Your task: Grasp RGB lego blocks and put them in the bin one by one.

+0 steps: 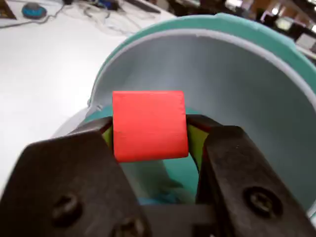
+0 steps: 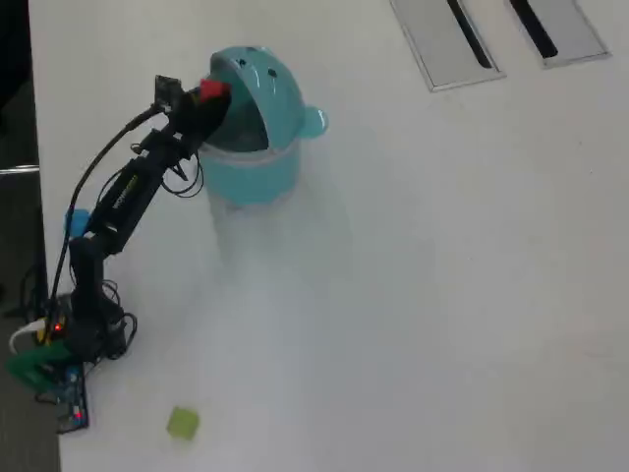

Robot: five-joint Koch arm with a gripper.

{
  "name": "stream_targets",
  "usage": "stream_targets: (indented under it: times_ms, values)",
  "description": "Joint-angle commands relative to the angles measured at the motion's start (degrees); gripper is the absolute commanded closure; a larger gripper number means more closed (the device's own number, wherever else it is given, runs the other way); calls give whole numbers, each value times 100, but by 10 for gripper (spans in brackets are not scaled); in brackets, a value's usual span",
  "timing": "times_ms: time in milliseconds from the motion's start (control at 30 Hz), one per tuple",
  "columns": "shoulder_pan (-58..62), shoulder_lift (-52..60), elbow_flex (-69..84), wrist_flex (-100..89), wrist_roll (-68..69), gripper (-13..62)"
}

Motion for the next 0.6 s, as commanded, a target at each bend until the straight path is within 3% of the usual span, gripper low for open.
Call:
stream_targets:
  times_ms: [0, 233, 567]
  values:
    - [88, 105, -457, -624, -53, 264]
    - [185, 158, -88, -580, -9, 138]
    - [554, 1134, 633, -18, 123, 147]
